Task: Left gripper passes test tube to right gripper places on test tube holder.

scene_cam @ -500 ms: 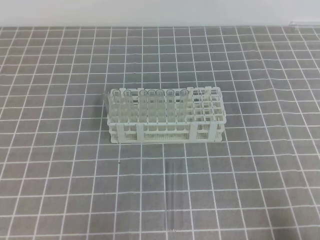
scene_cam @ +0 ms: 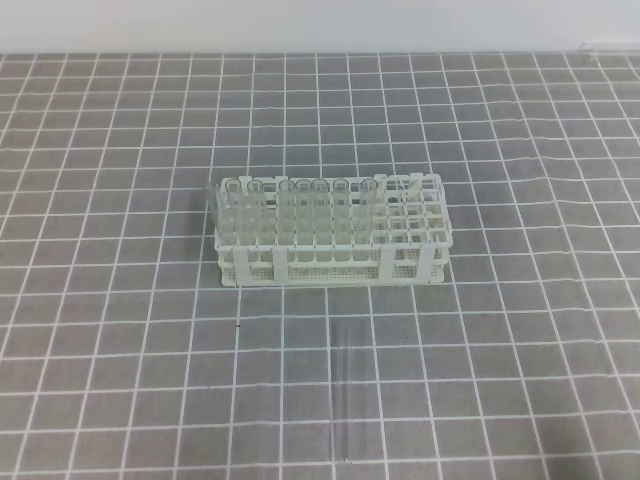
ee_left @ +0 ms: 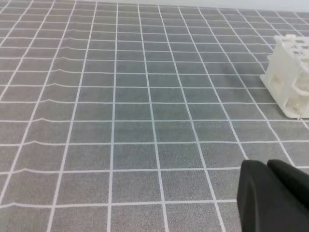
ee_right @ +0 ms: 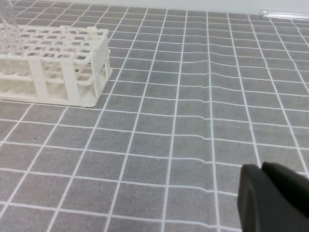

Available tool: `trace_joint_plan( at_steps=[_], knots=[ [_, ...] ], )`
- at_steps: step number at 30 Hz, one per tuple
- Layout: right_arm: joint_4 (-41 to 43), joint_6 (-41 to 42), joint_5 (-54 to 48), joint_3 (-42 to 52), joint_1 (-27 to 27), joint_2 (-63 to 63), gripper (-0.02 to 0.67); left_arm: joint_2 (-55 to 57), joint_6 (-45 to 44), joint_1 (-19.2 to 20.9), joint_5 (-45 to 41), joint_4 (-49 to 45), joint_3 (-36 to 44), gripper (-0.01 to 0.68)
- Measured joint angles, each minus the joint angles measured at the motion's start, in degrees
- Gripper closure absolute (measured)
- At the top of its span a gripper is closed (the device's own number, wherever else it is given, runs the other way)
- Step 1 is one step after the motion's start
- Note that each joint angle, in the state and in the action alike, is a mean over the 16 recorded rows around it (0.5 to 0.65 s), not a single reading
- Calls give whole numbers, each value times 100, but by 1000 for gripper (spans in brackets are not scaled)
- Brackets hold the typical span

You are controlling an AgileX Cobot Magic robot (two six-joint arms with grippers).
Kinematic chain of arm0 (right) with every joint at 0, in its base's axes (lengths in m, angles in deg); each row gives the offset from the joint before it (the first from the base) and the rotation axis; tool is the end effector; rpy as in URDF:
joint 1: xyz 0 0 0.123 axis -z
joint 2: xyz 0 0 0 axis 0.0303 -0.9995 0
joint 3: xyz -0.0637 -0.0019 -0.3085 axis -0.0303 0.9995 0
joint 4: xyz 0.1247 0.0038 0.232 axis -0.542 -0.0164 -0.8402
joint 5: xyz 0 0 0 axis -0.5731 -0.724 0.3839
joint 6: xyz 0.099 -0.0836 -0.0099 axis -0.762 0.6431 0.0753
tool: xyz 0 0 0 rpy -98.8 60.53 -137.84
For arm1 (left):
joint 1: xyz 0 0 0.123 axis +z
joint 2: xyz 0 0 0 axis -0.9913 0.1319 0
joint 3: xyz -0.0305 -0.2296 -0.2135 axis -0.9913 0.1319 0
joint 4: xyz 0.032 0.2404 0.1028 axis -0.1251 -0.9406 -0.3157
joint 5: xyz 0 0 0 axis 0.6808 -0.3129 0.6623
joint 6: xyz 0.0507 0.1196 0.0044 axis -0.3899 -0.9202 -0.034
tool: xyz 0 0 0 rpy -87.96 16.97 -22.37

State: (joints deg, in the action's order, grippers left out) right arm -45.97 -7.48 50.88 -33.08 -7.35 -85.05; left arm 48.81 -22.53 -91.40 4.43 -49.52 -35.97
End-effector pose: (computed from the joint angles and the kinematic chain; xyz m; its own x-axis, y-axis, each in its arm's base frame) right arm 0.0717 0.0122 0.1728 -0.2455 -0.0075 -0.9694 -0.1553 0.9874 0.0317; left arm 0.0727 -0.0079 0.1754 -0.2182 -0.0358 -0.9752 0.1141 0.9915 -0.0620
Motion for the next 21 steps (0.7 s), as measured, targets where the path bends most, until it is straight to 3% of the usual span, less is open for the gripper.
trace_joint_plan(
  at_steps=[12, 21],
  knots=[
    [-231, 0, 163, 0, 0, 0, 650, 41, 30, -1, 157, 26, -10, 673],
    [-1749, 0, 1117, -3, 0, -1, 650, 27, 648, -1, 916, 189, -5, 673]
  ],
)
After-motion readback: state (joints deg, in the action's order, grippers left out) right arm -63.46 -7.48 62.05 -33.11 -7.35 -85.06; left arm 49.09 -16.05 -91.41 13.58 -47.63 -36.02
